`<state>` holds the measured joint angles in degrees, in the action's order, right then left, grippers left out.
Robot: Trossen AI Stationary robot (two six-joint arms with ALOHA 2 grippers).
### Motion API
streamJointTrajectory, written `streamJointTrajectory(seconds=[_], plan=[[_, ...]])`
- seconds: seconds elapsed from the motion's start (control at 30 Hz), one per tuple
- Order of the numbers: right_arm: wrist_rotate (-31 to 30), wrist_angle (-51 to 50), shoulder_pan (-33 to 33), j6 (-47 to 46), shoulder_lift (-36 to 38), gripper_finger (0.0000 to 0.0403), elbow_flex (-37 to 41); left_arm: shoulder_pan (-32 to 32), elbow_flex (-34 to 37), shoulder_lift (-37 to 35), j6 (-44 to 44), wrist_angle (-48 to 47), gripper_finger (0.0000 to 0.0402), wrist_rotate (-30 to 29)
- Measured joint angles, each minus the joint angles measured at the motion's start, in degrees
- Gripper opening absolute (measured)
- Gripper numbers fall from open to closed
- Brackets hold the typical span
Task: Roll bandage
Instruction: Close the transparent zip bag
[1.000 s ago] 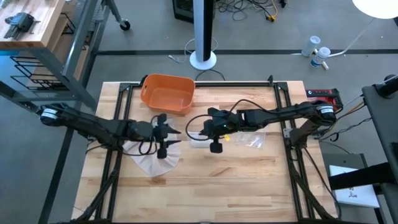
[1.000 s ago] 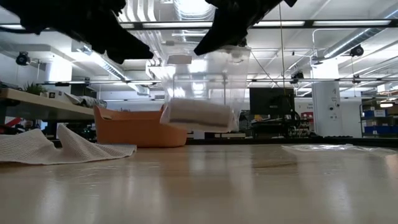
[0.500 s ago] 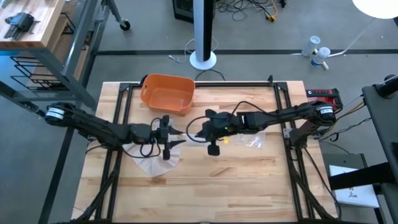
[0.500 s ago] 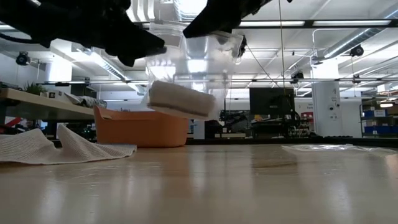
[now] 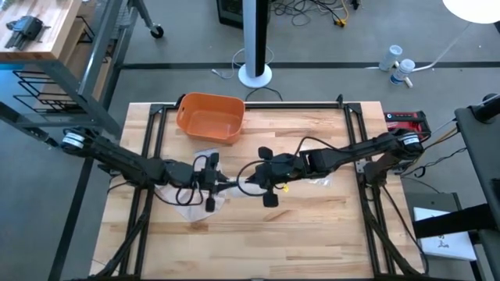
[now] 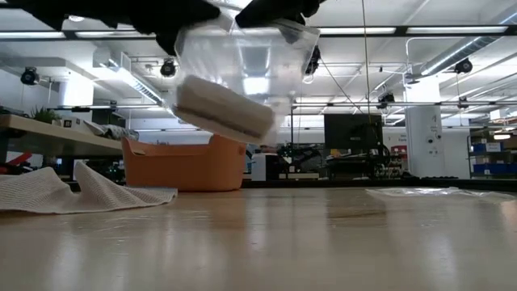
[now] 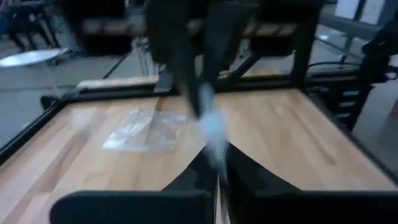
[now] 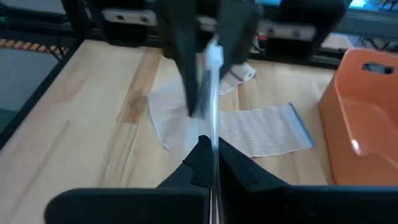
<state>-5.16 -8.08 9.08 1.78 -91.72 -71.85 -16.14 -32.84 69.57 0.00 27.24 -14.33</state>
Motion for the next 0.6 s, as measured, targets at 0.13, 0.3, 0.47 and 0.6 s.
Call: streamJointTrajectory(seconds=[0.13,0.3,0.47,0.6], plan=[[0.01,-0.22,0.88,-2.52,0.15,0.0005,0.00,-1.67,-2.18,-0.01,0.71,-1.52,0.0001,-0.35],[-0.05,-0.54,2.39,-2.61,0.21,0.0042,0.00,-3.43,-4.54,-0.01,-0.32,-7.68,0.0000,-2.60],[-2.39,-0.81,3.07,-3.38,0.20,0.0099,0.01,-5.57,-5.91,-0.04,-0.55,-10.99,0.0000,-5.93],[-2.29,-0.57,3.06,-5.16,-0.60,0.0134,0.15,-7.16,-6.13,-0.04,-0.72,-11.06,0.0000,-6.16]])
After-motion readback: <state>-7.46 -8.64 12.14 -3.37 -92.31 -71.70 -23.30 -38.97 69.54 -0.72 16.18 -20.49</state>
